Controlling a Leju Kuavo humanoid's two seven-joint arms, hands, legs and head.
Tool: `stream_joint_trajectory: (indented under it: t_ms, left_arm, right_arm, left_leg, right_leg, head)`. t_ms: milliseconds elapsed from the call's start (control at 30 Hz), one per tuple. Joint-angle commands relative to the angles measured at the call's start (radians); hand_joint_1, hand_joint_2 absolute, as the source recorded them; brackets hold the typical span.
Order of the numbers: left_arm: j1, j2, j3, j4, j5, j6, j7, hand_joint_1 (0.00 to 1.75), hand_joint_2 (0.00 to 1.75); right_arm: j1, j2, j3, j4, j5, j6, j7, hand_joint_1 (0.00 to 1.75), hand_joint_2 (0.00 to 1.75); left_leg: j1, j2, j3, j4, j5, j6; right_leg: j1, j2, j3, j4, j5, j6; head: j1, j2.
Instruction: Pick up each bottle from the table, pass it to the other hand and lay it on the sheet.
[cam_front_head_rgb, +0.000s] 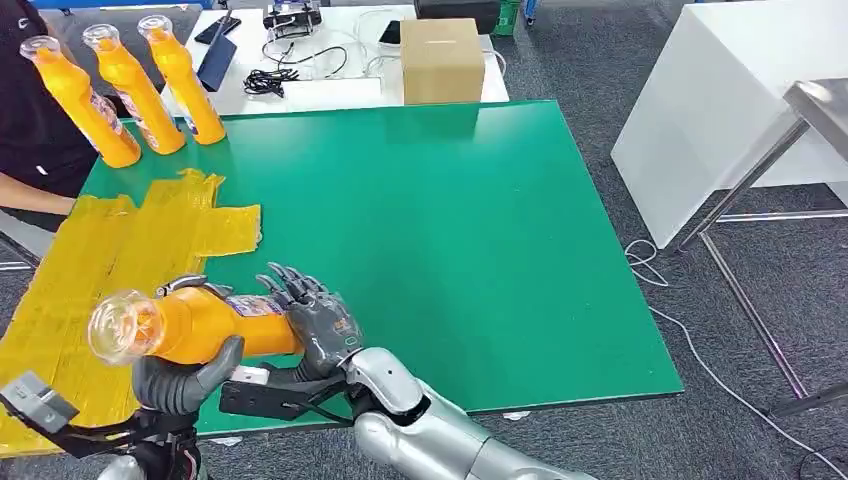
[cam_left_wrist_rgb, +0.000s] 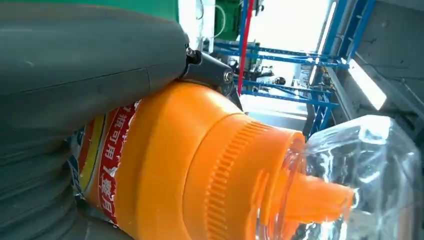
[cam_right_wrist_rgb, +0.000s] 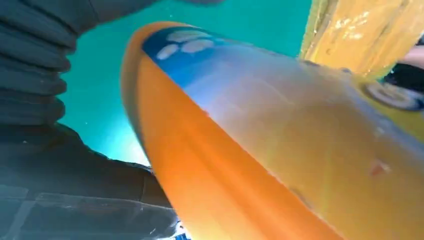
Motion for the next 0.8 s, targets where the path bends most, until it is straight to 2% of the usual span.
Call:
stream_joint_trajectory:
  t_ms: [33,100,167,267,400,600,800]
  left_arm:
    - [-0.013,0.005,0.035,-0.023,-0.031,0.009,-0.016,1.75,1.75]
    - [-0.013,0.004,0.036,-0.024,-0.060,0.027,-0.023,1.75,1.75]
    - [-0.002,0.011,0.065,-0.031,-0.117,0.071,-0.038,1.75,1.75]
    - [0.011,0.020,0.133,-0.030,-0.223,0.138,-0.063,1.75,1.75]
    - [-0.012,0.031,0.193,0.022,-0.562,0.336,-0.072,1.75,1.75]
    - [-0.101,0.096,0.201,0.244,-1.137,0.582,0.090,1.75,1.75]
    - [-0.160,0.161,0.165,0.475,-1.456,0.615,0.227,1.75,1.75]
  right_arm:
    - [0.068,-0.117,-0.108,-0.125,0.027,0.008,0.001,0.00,0.00]
    - [0.078,-0.111,-0.122,-0.129,0.032,-0.006,0.007,0.00,0.00]
    - [0.127,-0.147,-0.183,-0.207,0.036,-0.039,0.002,0.00,0.00]
    - [0.216,-0.213,-0.268,-0.367,0.034,-0.050,-0.019,0.00,0.00]
    - [0.315,-0.246,-0.352,-0.527,0.030,-0.034,-0.058,0.00,0.00]
    - [0.339,-0.258,-0.399,-0.633,0.012,0.000,-0.075,0.00,0.00]
    - [0.345,-0.270,-0.442,-0.676,-0.021,0.023,-0.082,0.00,0.00]
  left_leg:
    - [0.001,-0.003,0.003,-0.001,-0.001,-0.001]
    - [0.000,-0.003,0.001,0.000,0.000,0.000]
    - [0.000,-0.001,0.002,0.000,-0.001,-0.001]
    - [0.000,-0.005,0.002,-0.001,-0.001,-0.001]
    - [-0.001,-0.003,0.001,-0.001,-0.001,0.000]
    - [-0.001,-0.003,0.001,-0.001,0.000,-0.001]
    - [-0.001,-0.003,0.003,-0.002,0.000,-0.001]
  right_leg:
    - [0.001,-0.003,0.004,-0.002,-0.001,0.000]
    - [0.000,-0.002,0.002,-0.001,-0.001,0.000]
    - [0.000,0.000,0.003,-0.001,-0.001,0.000]
    - [0.001,-0.005,0.005,-0.002,-0.002,0.000]
    - [0.000,-0.003,0.002,-0.001,-0.001,0.000]
    - [-0.001,-0.003,0.002,-0.001,-0.001,0.000]
    - [-0.001,-0.003,0.003,-0.002,-0.001,0.000]
  head:
    - [0.000,0.000]
    - [0.000,0.000]
    - [0.000,0.000]
    - [0.000,0.000]
    - [0.000,0.000]
    - [0.000,0.000]
    - [0.000,0.000]
